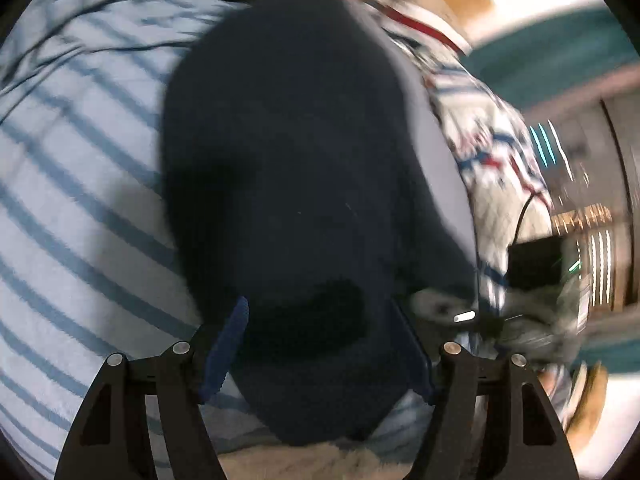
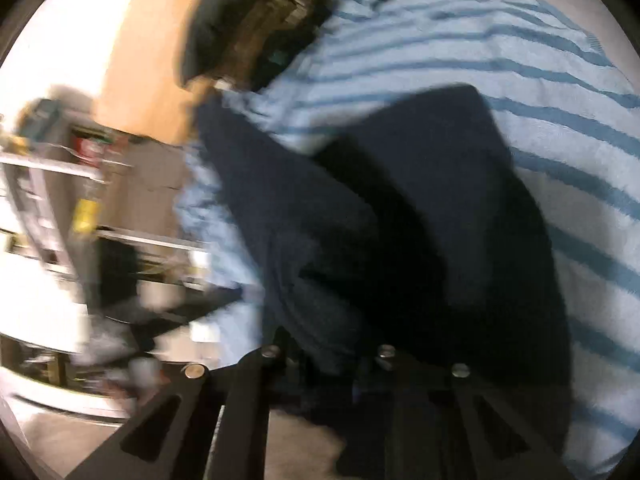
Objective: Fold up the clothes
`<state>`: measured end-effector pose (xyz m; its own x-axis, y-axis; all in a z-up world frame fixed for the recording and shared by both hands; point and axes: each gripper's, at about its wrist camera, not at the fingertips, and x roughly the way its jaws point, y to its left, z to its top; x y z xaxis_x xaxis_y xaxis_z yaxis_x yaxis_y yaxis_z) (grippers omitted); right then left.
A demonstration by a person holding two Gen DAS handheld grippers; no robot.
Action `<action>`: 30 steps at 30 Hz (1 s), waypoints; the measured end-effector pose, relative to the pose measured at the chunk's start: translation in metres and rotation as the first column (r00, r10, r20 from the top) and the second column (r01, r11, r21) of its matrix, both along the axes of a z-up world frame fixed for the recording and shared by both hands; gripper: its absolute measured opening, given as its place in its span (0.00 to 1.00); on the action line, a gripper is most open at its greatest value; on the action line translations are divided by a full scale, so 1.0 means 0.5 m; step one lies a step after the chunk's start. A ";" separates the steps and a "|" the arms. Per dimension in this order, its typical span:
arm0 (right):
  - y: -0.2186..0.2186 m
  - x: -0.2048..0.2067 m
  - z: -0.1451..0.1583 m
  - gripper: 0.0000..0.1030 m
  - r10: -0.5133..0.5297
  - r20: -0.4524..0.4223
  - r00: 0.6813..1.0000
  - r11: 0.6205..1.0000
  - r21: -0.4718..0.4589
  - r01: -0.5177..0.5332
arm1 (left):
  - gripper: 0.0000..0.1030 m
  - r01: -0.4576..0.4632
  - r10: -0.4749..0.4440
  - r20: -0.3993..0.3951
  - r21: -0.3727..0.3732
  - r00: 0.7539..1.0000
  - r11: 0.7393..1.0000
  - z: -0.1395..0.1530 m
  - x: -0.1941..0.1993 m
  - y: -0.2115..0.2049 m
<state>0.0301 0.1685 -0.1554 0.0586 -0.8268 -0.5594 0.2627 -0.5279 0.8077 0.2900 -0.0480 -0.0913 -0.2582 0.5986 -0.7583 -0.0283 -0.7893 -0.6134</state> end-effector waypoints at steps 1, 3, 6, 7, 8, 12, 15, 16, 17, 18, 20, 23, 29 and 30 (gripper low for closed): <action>0.019 0.017 0.025 0.15 -0.003 -0.010 1.000 1.000 -0.022 0.003 | 0.70 0.048 -0.047 -0.011 0.011 0.999 0.999 -0.002 -0.005 0.015; 0.056 0.047 0.048 0.15 -0.013 -0.009 1.000 1.000 -0.028 0.013 | 0.70 0.127 -0.127 -0.008 -0.007 0.992 0.992 -0.007 -0.005 0.051; 0.109 0.083 0.020 0.15 -0.042 0.051 0.998 0.999 0.029 0.041 | 0.70 0.243 -0.243 0.004 -0.039 0.970 0.969 -0.012 -0.004 0.107; 0.123 0.088 0.002 0.15 -0.058 0.082 0.995 0.998 0.042 0.055 | 0.70 0.267 -0.266 0.024 -0.048 0.964 0.963 -0.025 -0.008 0.122; 0.141 0.091 -0.029 0.15 -0.098 0.111 0.989 0.992 0.089 0.089 | 0.70 0.287 -0.285 0.048 -0.057 0.957 0.956 -0.039 -0.012 0.137; 0.160 0.087 -0.122 0.28 -0.182 0.229 0.956 0.974 0.176 0.143 | 0.70 0.330 -0.316 0.123 -0.122 0.941 0.936 -0.091 -0.028 0.180; 0.158 0.080 -0.110 0.50 -0.210 0.235 0.949 0.973 0.149 0.178 | 0.77 0.306 -0.295 0.119 -0.097 0.948 0.947 -0.093 -0.026 0.176; 0.157 0.075 -0.091 0.61 -0.216 0.203 0.955 0.971 0.142 0.190 | 0.77 0.298 -0.287 0.117 -0.086 0.951 0.951 -0.093 -0.026 0.174; 0.156 0.070 -0.072 0.65 -0.223 0.172 0.959 0.970 0.135 0.202 | 0.77 0.289 -0.280 0.115 -0.076 0.953 0.954 -0.093 -0.025 0.172; 0.158 0.063 -0.049 0.66 -0.239 0.124 0.963 0.965 0.141 0.221 | 0.77 0.281 -0.272 0.113 -0.065 0.956 0.958 -0.094 -0.025 0.171; 0.163 0.046 -0.010 0.70 -0.272 0.040 0.962 0.955 0.130 0.265 | 0.77 0.290 -0.282 0.105 -0.071 0.954 0.954 -0.095 -0.024 0.175; 0.151 0.000 0.024 0.71 -0.267 -0.051 0.962 0.952 0.138 0.272 | 0.77 0.296 -0.291 0.089 -0.048 0.953 0.954 -0.078 -0.021 0.171; 0.012 -0.102 0.036 0.69 -0.088 -0.182 0.979 0.985 0.129 0.112 | 0.77 0.066 -0.059 -0.088 0.079 0.994 0.995 0.026 -0.019 0.049; 0.003 -0.111 0.034 0.69 -0.065 -0.188 0.980 0.990 0.115 0.088 | 0.77 0.011 -0.003 -0.104 0.074 0.995 0.997 0.035 -0.018 0.026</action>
<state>-0.0255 0.1702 -0.1382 -0.1152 -0.7499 -0.6514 0.3556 -0.6435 0.6778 0.2809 -0.0351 -0.0737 -0.3291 0.6541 -0.6811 -0.1001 -0.7414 -0.6636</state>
